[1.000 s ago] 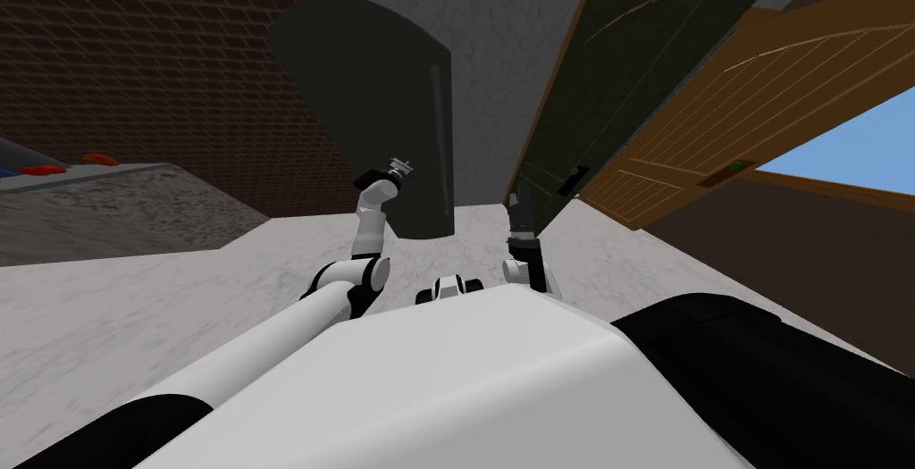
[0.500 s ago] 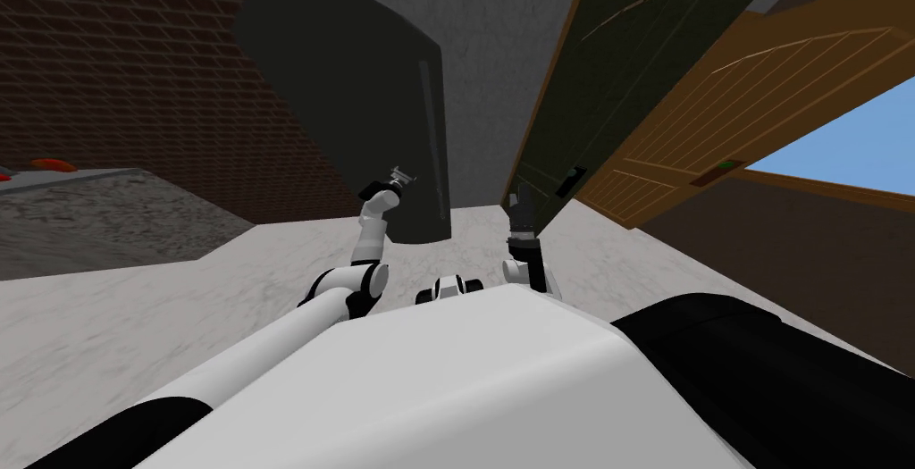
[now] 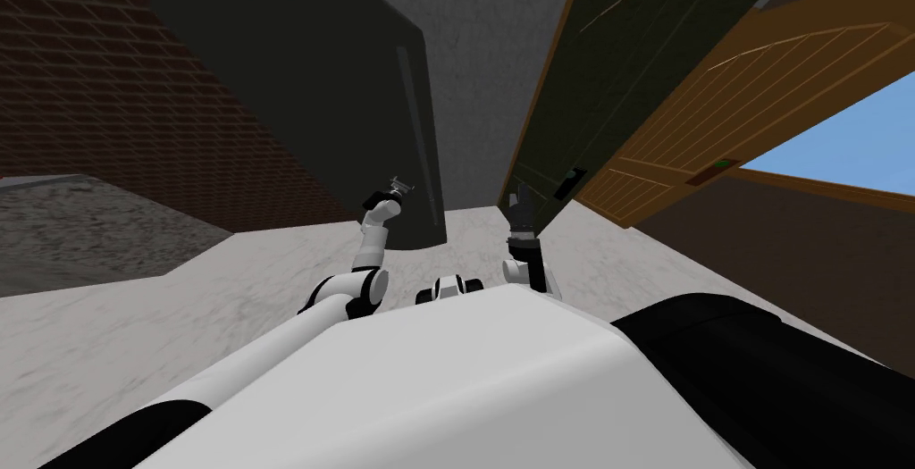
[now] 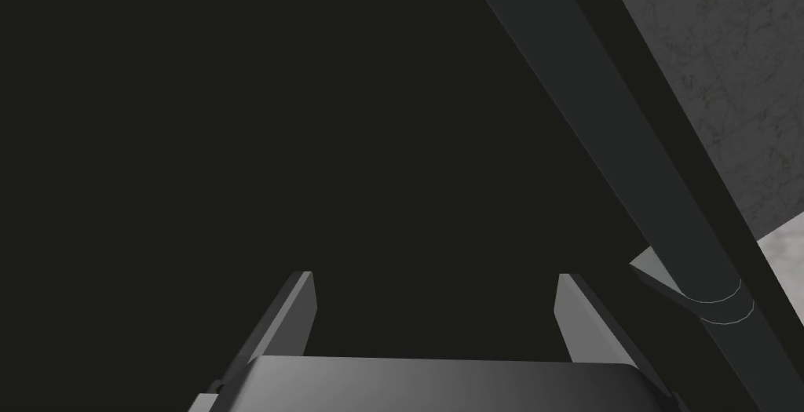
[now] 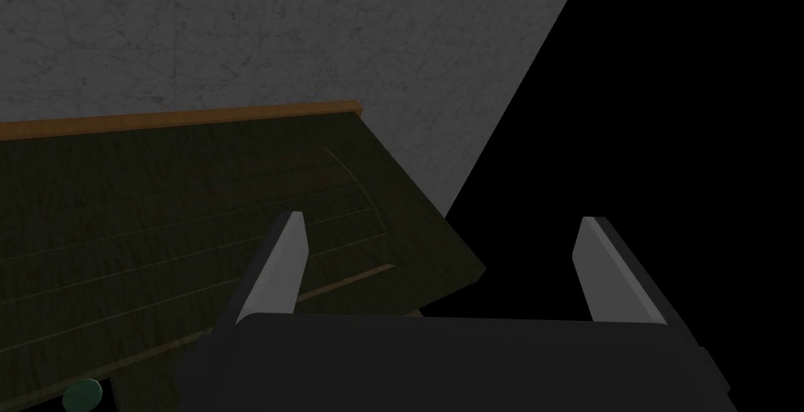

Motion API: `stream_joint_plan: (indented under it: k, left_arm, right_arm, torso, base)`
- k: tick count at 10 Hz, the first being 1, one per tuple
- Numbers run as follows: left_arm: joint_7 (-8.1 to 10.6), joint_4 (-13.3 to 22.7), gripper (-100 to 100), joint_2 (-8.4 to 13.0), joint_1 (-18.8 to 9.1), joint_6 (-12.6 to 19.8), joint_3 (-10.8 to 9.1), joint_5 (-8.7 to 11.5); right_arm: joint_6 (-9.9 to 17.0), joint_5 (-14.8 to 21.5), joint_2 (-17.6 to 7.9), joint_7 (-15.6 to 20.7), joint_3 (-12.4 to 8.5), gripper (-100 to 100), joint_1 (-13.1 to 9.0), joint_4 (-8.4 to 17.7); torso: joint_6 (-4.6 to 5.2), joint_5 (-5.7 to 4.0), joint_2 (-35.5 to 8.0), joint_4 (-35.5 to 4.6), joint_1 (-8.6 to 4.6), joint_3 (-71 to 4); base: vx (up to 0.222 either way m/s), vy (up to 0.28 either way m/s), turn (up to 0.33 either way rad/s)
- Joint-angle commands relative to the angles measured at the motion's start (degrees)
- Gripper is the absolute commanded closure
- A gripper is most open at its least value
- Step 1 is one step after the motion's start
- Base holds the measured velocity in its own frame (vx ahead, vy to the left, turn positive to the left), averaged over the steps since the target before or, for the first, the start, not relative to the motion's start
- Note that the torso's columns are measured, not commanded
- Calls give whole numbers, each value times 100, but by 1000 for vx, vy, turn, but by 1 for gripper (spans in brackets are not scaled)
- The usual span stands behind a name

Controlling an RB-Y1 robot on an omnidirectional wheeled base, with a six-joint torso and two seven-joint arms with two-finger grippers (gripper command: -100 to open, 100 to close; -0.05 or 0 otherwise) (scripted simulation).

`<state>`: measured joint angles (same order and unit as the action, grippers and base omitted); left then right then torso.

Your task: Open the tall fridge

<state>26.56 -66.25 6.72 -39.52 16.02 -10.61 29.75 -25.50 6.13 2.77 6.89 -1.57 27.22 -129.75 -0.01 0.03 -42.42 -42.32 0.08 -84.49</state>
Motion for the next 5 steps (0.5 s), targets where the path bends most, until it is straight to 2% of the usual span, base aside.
stream_joint_plan:
  k: [1,2,5]
  left_arm:
    - [-54,219,-100,118,82,-226,88,69]
    - [-88,325,-100,138,182,-357,105,36]
    - [-162,561,-100,-82,403,-644,144,-38]
  right_arm:
    - [0,0,0,0,0,0,0,0]
    - [0,0,0,0,0,0,0,0]
    - [0,0,0,0,0,0,1,-1]
  torso:
    - [1,-1,3,1,-3,-2]
    - [1,-2,4,1,-5,-3]
    - [2,-4,34,11,-9,-22]
  base:
    - [54,-39,-18]
    - [83,-77,-59]
    - [146,-83,-64]
